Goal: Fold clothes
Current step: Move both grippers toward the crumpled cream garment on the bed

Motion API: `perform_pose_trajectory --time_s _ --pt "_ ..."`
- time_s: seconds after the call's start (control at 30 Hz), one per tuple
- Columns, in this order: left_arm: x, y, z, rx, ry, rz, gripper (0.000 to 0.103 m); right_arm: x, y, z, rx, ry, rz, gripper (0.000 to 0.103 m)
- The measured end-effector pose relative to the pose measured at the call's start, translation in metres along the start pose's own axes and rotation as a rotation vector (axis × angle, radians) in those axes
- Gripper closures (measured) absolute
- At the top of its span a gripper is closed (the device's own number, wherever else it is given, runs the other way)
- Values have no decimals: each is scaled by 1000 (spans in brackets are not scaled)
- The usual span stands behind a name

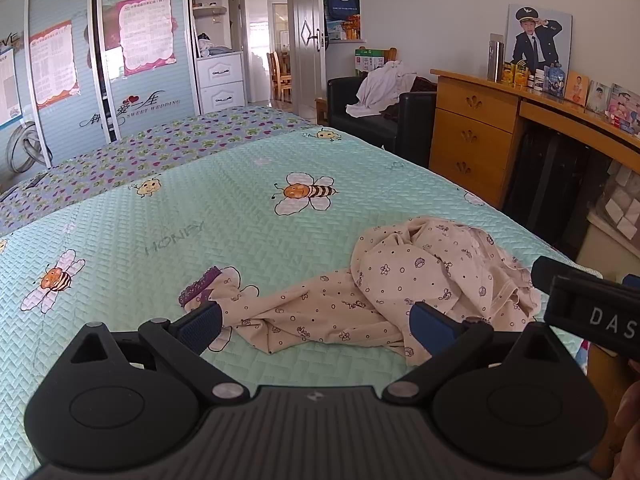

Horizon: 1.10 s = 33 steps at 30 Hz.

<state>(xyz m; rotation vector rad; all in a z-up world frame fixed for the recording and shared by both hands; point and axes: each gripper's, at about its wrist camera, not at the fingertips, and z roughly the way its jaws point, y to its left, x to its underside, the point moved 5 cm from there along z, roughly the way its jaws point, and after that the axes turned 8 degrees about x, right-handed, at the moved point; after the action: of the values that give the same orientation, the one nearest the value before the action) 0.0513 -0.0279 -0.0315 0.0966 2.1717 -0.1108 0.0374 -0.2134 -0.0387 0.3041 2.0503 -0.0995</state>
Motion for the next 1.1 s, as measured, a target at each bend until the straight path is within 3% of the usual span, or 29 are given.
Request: perform_pose_trajectory --time_s 0.63,1.1 --pt "6 4 12 -7 28 -5 0 9 -1 12 0 31 -2 1" --pt "26 13 76 -11 151 3 1 33 1 67 32 144 -22 1"
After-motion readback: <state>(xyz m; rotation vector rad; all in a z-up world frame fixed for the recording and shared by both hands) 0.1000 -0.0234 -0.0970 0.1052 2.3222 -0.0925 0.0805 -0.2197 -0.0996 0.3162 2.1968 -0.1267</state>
